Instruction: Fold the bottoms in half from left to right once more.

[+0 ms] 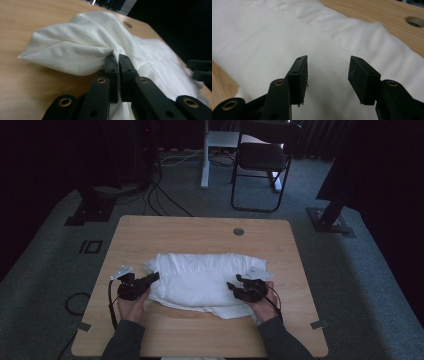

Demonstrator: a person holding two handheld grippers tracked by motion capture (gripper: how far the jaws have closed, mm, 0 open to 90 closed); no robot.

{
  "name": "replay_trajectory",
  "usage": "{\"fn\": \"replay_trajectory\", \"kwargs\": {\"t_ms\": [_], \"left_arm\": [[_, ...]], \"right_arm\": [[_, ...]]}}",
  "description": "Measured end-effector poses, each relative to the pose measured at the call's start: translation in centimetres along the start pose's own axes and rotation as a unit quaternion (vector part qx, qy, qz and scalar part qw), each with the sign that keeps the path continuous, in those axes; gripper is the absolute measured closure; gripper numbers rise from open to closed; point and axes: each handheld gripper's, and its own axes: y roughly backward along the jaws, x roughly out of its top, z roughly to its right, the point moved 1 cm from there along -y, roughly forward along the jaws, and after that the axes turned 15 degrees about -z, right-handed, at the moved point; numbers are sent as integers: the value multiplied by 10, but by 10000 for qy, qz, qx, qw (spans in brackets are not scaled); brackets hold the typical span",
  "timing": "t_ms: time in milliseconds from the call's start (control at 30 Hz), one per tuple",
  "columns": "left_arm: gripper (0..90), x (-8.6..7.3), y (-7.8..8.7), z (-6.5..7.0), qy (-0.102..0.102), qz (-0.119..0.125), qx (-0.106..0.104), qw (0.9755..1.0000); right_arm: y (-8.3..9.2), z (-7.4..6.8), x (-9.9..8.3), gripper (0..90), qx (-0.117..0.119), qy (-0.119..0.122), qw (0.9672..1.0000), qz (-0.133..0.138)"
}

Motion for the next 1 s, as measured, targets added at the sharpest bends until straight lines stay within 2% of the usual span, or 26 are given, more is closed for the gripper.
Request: {"fn": "replay_trajectory", "kwargs": {"t_ms": [100,167,233,267,300,333,400,467,533,600,667,767,833,900,967,1000], "left_arm": [[878,9,2,7,-91,110,-146,9998],[879,16,4,13,-208,186,-208,9994],[879,26,7,22,-368,312,-361,9982],[879,26,7,22,-368,312,-361,9982],[879,37,9,30,-479,401,-472,9969],[879,42,9,34,-534,439,-528,9962],[879,52,8,44,-651,476,-641,9947],[879,59,5,56,-831,491,-756,9925],[879,63,-1,67,-1001,419,-863,9903],[879,66,-9,76,-1138,337,-881,9890],[878,67,-16,81,-1206,263,-945,9878],[878,65,-21,84,-1287,184,-914,9873],[878,64,-20,83,-1288,165,-937,9871],[878,63,-18,82,-1327,119,-885,9871],[877,63,-18,83,-1352,111,-901,9867],[877,63,-18,84,-1385,97,-898,9862]], "right_arm": [[-22,-7,13,510,80,96,9998,-162],[-41,-12,16,523,160,132,9989,-415],[-60,-20,16,533,111,175,9976,-655],[-60,-20,16,533,111,175,9976,-655],[-64,-23,17,535,146,137,9980,-606],[-69,-29,19,538,220,91,9981,-576],[-74,-34,22,540,218,134,9979,-588],[-78,-38,26,542,270,57,9980,-568],[-84,-44,31,542,280,15,9982,-526],[-89,-53,36,542,240,3,9985,-496],[-91,-60,42,535,365,47,9980,-517],[-83,-60,43,466,954,-38,9947,-380],[-65,-55,38,434,996,-7,9949,-161],[-43,-46,29,418,830,89,9965,96],[-26,-33,21,409,397,83,9991,157],[-21,-26,16,407,159,-9,9998,75]]}}
